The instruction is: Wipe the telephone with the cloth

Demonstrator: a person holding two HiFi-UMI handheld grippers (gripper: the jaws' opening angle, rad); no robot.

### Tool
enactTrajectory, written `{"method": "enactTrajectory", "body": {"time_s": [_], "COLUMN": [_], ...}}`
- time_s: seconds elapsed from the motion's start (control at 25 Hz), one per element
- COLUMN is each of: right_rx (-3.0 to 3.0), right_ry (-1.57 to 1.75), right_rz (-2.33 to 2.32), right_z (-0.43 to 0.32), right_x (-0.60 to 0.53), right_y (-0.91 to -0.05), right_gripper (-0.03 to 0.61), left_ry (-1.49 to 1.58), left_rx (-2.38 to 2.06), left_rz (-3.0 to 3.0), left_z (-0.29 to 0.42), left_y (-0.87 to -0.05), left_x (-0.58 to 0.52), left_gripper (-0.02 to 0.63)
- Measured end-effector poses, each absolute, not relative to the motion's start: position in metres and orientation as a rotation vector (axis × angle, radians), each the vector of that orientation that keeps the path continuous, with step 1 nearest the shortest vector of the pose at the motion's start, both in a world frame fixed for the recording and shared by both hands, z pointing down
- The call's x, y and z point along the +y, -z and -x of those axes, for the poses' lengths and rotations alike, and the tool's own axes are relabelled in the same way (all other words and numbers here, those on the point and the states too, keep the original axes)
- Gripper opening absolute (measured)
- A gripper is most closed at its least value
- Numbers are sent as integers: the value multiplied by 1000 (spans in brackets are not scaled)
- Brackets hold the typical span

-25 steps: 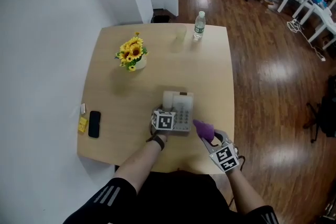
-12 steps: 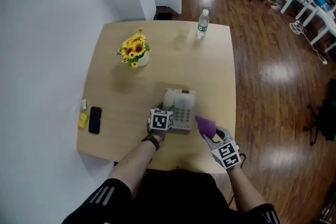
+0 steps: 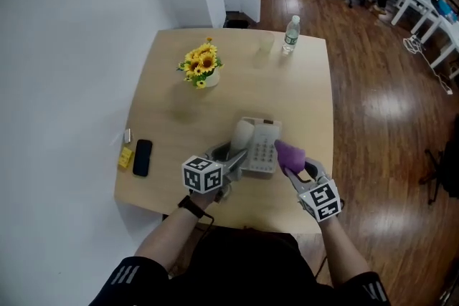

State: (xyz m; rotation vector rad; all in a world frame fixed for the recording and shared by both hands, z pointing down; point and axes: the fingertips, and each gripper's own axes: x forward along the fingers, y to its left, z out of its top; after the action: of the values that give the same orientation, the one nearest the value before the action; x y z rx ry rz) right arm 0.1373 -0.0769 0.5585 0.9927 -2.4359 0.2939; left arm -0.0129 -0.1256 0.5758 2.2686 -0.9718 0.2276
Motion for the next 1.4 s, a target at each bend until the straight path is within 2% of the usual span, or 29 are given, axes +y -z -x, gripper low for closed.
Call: {"method": "enactTrajectory", "body": {"time_s": [0.44,0.72,0.92,1.16,1.4], "right_rx": [-2638,-2681,-2652,-2585,-2687], "right_ry": [22,276,408,523,475], "right_rz": [-894,-737,-616,-500,-667], "right_z": [-40,28,56,67,60], "right_x": [-66,-41,-7,27,3], "right_y": [-427,-375,-367,-374,-324], "right_gripper": [144,143,140,140,140], "left_ry": [348,482,580,651,693], "left_rx": [-512,-383,-346,-364,-304], "left_rz": [-2359,-2416,-2420,-2418,-2450], "left_z": [48,62,79,100,101], "left_y": [-442,-394,-376,-364,-349], "left_x": [-41,-8,7,16,32], "left_gripper": [209,209,209,209,209]}}
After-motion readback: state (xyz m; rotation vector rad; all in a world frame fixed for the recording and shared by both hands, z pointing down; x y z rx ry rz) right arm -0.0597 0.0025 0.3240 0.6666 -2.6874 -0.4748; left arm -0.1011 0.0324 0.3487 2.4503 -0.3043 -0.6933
